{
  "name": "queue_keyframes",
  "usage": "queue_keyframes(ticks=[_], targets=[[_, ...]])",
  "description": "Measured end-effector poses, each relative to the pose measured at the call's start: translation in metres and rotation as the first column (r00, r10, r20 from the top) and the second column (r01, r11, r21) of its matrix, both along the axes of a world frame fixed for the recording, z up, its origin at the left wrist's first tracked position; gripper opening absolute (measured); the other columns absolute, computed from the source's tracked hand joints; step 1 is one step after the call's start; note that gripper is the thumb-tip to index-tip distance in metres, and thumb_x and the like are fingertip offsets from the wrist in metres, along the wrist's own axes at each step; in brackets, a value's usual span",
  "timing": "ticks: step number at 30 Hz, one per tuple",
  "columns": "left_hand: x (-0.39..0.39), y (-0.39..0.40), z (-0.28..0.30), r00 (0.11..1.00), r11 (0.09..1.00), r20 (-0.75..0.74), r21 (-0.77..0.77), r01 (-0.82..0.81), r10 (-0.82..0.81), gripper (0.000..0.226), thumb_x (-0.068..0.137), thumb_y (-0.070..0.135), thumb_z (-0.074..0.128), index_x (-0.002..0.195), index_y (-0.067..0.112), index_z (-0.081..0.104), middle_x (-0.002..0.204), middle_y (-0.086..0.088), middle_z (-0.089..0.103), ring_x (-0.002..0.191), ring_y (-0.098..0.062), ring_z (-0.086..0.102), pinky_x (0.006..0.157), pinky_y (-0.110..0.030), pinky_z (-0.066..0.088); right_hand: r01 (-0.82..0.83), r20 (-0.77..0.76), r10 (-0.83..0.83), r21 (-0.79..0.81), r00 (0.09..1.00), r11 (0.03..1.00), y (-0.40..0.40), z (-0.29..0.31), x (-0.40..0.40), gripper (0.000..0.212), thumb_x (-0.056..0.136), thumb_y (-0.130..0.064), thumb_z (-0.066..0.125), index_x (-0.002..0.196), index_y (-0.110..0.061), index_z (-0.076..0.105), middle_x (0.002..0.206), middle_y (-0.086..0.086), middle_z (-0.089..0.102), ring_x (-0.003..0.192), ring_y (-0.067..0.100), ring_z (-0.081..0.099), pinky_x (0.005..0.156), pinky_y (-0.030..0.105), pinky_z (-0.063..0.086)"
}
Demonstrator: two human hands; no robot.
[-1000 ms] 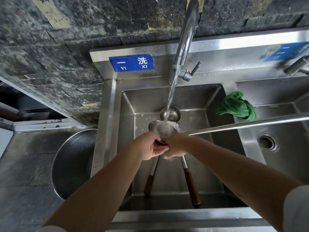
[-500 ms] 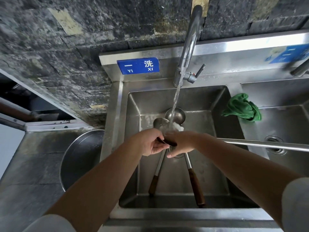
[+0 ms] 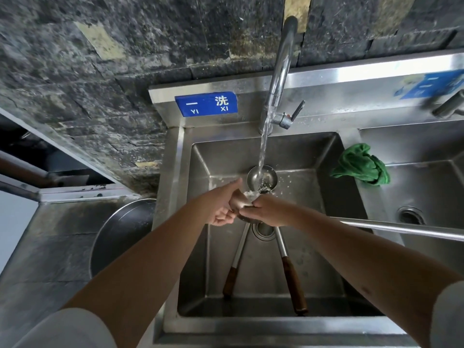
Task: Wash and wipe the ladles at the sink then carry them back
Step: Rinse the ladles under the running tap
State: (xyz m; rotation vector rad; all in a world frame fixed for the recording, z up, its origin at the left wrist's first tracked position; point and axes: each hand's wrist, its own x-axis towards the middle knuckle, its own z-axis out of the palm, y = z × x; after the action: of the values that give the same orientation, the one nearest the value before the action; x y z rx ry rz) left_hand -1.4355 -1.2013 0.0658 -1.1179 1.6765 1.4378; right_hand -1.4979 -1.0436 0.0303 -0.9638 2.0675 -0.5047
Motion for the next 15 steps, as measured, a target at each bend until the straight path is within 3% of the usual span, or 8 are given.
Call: queue_keyframes(ticks=[3, 6, 8, 10, 12, 14, 15], targets=[[-0.008, 0.014, -0.013, 0.959, 0.993, -0.283, -0.102, -0.057, 0.026, 0.054, 0.091, 0.068, 0.039, 0.124, 0.028, 0.052, 0.122, -0.013, 0.062, 0.114, -0.038, 0.059, 0.095, -0.051, 0.049, 0.207, 0.257, -0.197, -0.013, 0.946, 0.978, -0.001, 0.003, 0.000, 0.048, 0.096, -0.055, 0.046, 0.095, -0.009, 0.063, 0.066, 0.003, 0.046, 0.063, 0.019, 0.048, 0.062, 0.027, 0.046], [-0.013, 0.030, -0.028, 0.876, 0.959, -0.479, -0.268, -0.090, -0.051, 0.072, 0.088, 0.067, 0.036, 0.150, 0.031, 0.031, 0.150, -0.005, 0.045, 0.136, -0.028, 0.044, 0.114, -0.050, 0.033, 0.534, 0.428, -0.480, -0.006, 0.765, 0.846, 0.000, 0.001, 0.000, 0.062, 0.089, -0.067, 0.042, 0.096, -0.011, 0.068, 0.065, 0.005, 0.056, 0.064, 0.022, 0.056, 0.069, 0.039, 0.052], [-0.011, 0.037, -0.042, 0.830, 0.944, -0.549, -0.316, -0.095, -0.101, 0.076, 0.082, 0.072, 0.032, 0.147, 0.033, 0.034, 0.139, -0.004, 0.055, 0.125, -0.026, 0.054, 0.108, -0.049, 0.042, 0.630, 0.537, -0.494, -0.095, 0.684, 0.770, 0.007, 0.003, 0.000, 0.066, 0.096, -0.068, 0.030, 0.098, -0.014, 0.068, 0.072, 0.006, 0.070, 0.068, 0.020, 0.067, 0.076, 0.039, 0.057], [-0.008, 0.038, -0.051, 0.811, 0.957, -0.582, -0.266, -0.111, -0.068, 0.069, 0.083, 0.072, 0.034, 0.139, 0.033, 0.043, 0.126, -0.003, 0.061, 0.114, -0.023, 0.061, 0.102, -0.048, 0.048, 0.670, 0.611, -0.489, -0.092, 0.622, 0.736, 0.015, 0.003, 0.000, 0.079, 0.093, -0.074, 0.023, 0.102, -0.011, 0.070, 0.080, 0.015, 0.073, 0.071, 0.026, 0.071, 0.066, 0.033, 0.058], [-0.010, 0.043, -0.057, 0.813, 0.972, -0.581, -0.167, -0.163, 0.036, 0.050, 0.095, 0.058, 0.038, 0.129, 0.025, 0.054, 0.117, -0.001, 0.064, 0.109, -0.020, 0.061, 0.101, -0.042, 0.046, 0.716, 0.663, -0.556, 0.042, 0.502, 0.696, 0.018, 0.004, 0.000, 0.095, 0.081, -0.084, 0.029, 0.105, -0.001, 0.068, 0.077, 0.018, 0.069, 0.060, 0.027, 0.065, 0.052, 0.029, 0.053], [-0.015, 0.052, -0.055, 0.793, 0.950, -0.608, -0.267, -0.163, -0.035, 0.033, 0.103, 0.038, 0.035, 0.118, 0.020, 0.058, 0.109, -0.001, 0.064, 0.109, -0.023, 0.060, 0.096, -0.035, 0.045, 0.722, 0.757, -0.543, 0.139, 0.364, 0.677, 0.017, 0.005, -0.001, 0.107, 0.068, -0.092, 0.035, 0.111, 0.002, 0.062, 0.075, 0.018, 0.062, 0.055, 0.022, 0.057, 0.051, 0.028, 0.048], [-0.017, 0.056, -0.054, 0.762, 0.914, -0.631, -0.380, -0.141, -0.145, 0.034, 0.103, 0.034, 0.033, 0.119, 0.019, 0.058, 0.114, -0.005, 0.063, 0.116, -0.025, 0.057, 0.099, -0.034, 0.043, 0.705, 0.761, -0.534, 0.145, 0.369, 0.694, 0.017, 0.005, -0.004, 0.101, 0.074, -0.089, 0.030, 0.114, -0.001, 0.059, 0.074, 0.016, 0.060, 0.057, 0.020, 0.055, 0.054, 0.028, 0.047]])
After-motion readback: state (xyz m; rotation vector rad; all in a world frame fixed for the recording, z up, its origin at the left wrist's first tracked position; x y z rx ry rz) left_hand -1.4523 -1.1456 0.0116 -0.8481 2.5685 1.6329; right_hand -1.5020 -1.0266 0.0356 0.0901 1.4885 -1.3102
